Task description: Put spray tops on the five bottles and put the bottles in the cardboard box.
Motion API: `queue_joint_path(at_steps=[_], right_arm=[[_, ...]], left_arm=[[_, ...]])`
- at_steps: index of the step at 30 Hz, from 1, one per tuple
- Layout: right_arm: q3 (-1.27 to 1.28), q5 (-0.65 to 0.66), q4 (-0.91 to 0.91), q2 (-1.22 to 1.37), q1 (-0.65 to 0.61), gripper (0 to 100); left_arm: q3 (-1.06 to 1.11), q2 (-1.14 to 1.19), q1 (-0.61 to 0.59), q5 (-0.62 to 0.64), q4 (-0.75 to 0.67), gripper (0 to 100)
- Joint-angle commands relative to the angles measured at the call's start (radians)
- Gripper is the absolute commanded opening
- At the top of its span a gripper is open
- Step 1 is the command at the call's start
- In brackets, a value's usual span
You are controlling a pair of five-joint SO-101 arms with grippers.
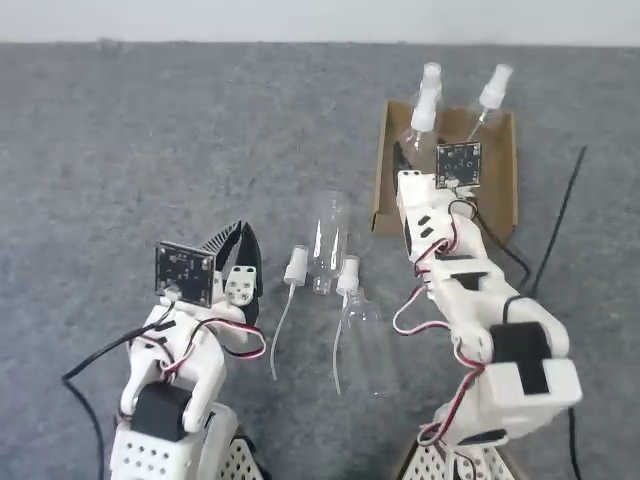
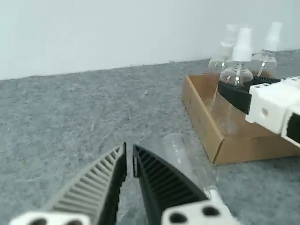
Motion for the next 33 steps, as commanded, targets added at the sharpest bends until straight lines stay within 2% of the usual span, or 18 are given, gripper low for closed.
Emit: queue_joint_path(at_steps=[1,33], right_arm=[[-0.094,0.018,-0.033,0.019,0.008,0.6],[-0.115,0.028,-0.041,0.065,0.008,1.1]], left_arm=[[-0.005,-0.009,0.003,0.011,-0.032,1],[-0.005,-0.009,-0.002,0.011,-0.032,1]])
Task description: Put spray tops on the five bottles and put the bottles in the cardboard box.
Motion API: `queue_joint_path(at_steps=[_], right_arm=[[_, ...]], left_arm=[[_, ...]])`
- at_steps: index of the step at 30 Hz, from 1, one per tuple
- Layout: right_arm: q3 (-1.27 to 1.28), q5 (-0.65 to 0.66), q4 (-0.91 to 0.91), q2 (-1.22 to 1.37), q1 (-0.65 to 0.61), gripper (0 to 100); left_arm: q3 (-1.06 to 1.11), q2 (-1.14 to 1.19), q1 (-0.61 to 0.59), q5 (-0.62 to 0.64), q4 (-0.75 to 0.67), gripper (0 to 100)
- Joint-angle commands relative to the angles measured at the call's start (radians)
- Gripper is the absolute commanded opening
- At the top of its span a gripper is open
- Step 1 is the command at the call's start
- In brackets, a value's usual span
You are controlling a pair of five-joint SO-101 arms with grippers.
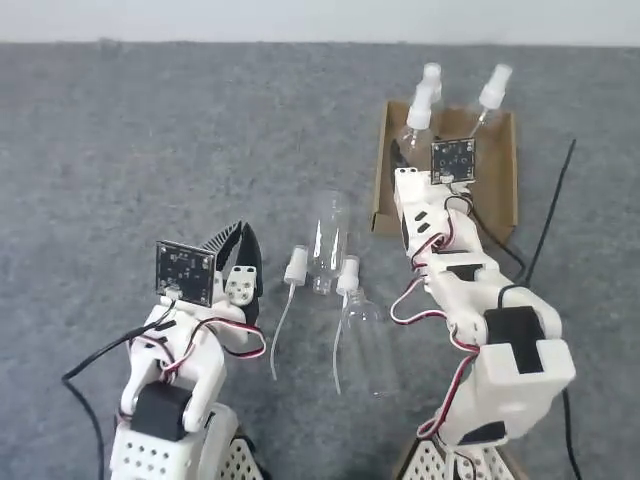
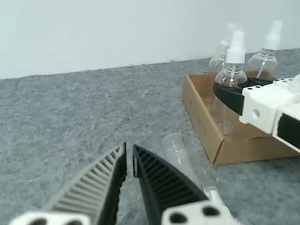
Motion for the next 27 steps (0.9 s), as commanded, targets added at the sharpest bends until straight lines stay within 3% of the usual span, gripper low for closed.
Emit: queue_joint_path(at_steps=[1,11,18,27], right_arm=[[-0.064,0.015,-0.027,-0.007,0.012,1.1],[-0.054,0.015,-0.019,-0.005,0.012,1.7],[-0.025,0.015,-0.024,-0.015,0.002,15.9],[-0.025,0.015,-0.019,-0.015,0.002,16.6]], left_arm=[[-0.007,-0.012,-0.002,0.011,-0.032,1],[-0.007,-0.012,-0.002,0.011,-0.032,1],[-0.007,-0.012,-0.003,0.011,-0.032,1],[-0.007,-0.012,-0.003,0.011,-0.032,1]])
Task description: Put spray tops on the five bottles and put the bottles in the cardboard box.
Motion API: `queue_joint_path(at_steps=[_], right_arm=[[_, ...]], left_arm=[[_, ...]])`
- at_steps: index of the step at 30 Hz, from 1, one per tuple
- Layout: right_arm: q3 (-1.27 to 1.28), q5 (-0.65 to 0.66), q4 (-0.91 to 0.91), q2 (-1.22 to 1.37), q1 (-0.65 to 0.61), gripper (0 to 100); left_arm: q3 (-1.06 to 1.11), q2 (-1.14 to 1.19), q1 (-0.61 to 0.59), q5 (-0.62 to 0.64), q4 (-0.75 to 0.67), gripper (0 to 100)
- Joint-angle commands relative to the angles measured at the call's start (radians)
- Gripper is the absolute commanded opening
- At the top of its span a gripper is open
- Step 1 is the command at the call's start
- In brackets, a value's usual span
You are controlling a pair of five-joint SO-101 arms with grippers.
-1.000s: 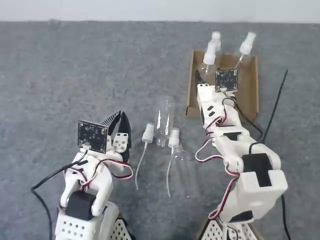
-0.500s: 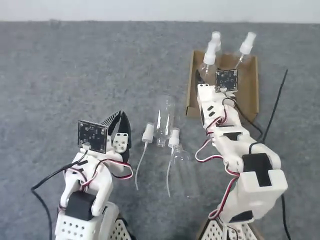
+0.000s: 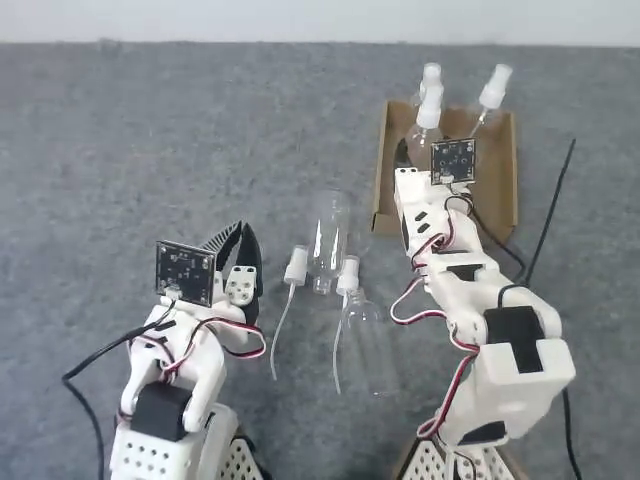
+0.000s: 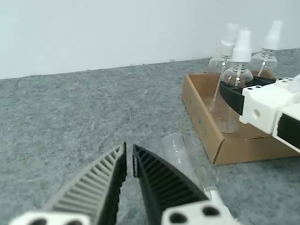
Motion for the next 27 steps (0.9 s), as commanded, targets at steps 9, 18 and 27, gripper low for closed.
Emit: queue_joint_path(at_steps=[9,18,27], right_arm=[[-0.025,0.015,-0.018,-0.016,0.002,19.6],[-0.012,0.015,-0.016,-0.016,-0.024,28.6],[-0.014,0.011,0.071,-0.114,-0.016,28.6]], left_arm=[[-0.005,-0.012,-0.003,0.011,-0.032,1],[-0.005,-0.012,-0.003,0.011,-0.032,1],[-0.005,-0.012,-0.003,0.011,-0.032,1]])
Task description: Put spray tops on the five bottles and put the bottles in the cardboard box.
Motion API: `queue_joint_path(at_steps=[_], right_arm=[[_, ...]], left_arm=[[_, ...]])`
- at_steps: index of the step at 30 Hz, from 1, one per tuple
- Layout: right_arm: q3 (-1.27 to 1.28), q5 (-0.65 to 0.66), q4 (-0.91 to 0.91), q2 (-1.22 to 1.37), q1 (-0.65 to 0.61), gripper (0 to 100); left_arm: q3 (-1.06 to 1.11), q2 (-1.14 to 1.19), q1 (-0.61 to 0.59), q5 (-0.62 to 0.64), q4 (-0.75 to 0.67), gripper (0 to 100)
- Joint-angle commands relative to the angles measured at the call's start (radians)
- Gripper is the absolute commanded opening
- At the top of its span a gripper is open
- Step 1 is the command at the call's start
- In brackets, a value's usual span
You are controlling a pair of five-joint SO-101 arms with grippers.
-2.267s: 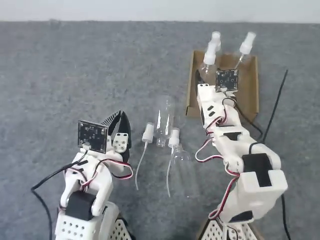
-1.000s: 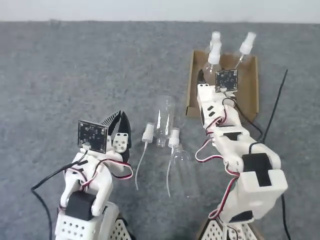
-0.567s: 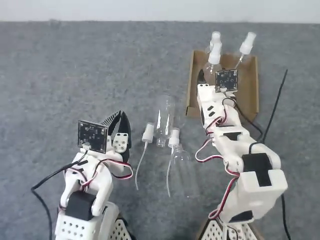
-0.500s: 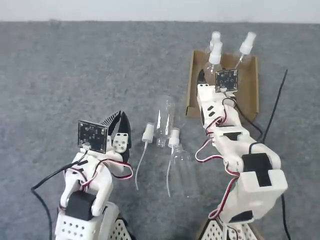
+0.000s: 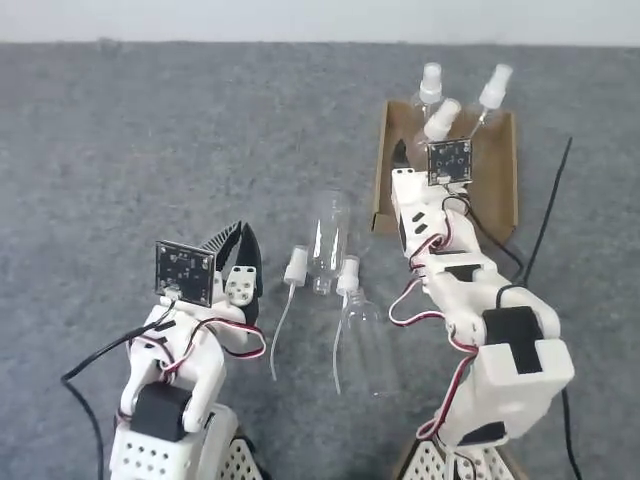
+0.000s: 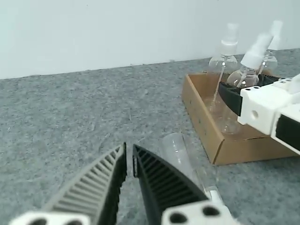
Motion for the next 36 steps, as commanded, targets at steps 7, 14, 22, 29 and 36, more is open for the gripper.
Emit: queue_joint_path(at_steps=[7,14,22,29,36], right_arm=[[-0.014,0.008,0.220,-0.263,-0.005,28.6],[-0.015,0.014,0.417,-0.409,-0.010,28.6],[-0.052,0.008,0.952,-0.720,-0.047,28.6],[-0.058,0.008,1.567,-0.906,-0.311,28.5],[-0.052,-0.127,1.778,-0.917,-0.473,28.5]], left_arm=[[-0.005,-0.012,-0.003,0.011,-0.032,1],[-0.005,-0.012,-0.003,0.011,-0.032,1],[-0.005,-0.012,-0.003,0.011,-0.032,1],[-0.005,-0.012,-0.003,0.011,-0.032,1],[-0.005,-0.012,-0.003,0.011,-0.032,1]])
